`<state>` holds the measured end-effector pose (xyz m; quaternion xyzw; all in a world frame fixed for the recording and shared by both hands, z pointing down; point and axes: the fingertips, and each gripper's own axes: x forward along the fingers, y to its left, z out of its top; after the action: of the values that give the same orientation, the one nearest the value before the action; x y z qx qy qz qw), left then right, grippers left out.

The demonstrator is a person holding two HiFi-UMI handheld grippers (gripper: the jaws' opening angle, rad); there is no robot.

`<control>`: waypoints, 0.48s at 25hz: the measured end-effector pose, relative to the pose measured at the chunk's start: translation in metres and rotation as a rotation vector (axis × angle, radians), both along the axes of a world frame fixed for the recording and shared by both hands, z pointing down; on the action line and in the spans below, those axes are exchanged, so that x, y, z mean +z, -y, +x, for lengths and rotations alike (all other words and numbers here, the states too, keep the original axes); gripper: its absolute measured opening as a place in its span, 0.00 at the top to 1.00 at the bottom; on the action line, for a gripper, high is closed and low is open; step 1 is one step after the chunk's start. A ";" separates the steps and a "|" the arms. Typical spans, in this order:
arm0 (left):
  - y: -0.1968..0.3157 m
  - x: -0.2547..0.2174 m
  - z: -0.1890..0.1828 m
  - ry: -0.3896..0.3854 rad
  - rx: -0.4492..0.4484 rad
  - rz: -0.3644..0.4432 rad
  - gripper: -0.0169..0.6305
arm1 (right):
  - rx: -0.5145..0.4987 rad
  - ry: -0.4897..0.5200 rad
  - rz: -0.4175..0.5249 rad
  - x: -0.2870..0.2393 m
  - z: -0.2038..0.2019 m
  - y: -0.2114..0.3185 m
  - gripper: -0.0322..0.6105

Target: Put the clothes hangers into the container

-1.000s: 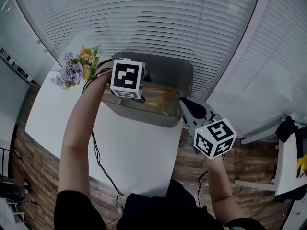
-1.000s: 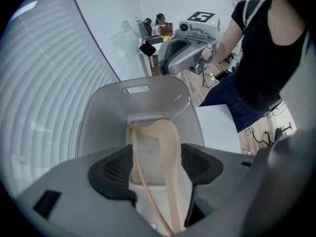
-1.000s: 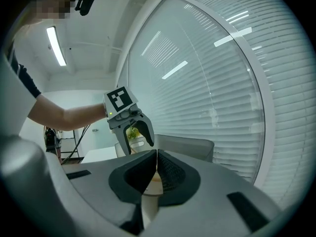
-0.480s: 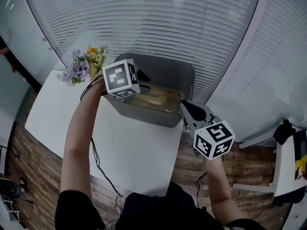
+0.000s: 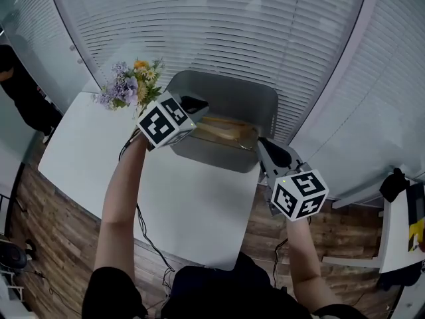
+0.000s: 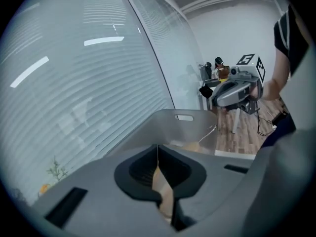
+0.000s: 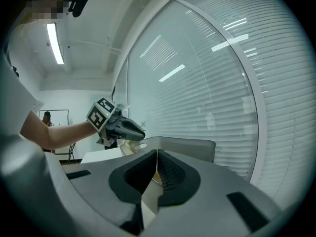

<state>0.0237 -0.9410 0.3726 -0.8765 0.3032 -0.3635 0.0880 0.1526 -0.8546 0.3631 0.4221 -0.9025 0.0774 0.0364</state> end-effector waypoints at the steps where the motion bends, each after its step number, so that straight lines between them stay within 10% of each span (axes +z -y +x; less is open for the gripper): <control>1: -0.003 -0.006 -0.004 -0.015 -0.029 0.026 0.95 | 0.007 0.007 0.005 -0.004 0.000 -0.004 0.90; 12: -0.064 -0.042 -0.035 -0.282 -0.207 0.158 0.96 | 0.051 0.064 0.039 -0.025 -0.015 -0.047 0.90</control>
<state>-0.0117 -0.8770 0.3303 -0.8732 0.4288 -0.2192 0.0750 0.1380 -0.8080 0.3385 0.4430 -0.8934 0.0744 -0.0026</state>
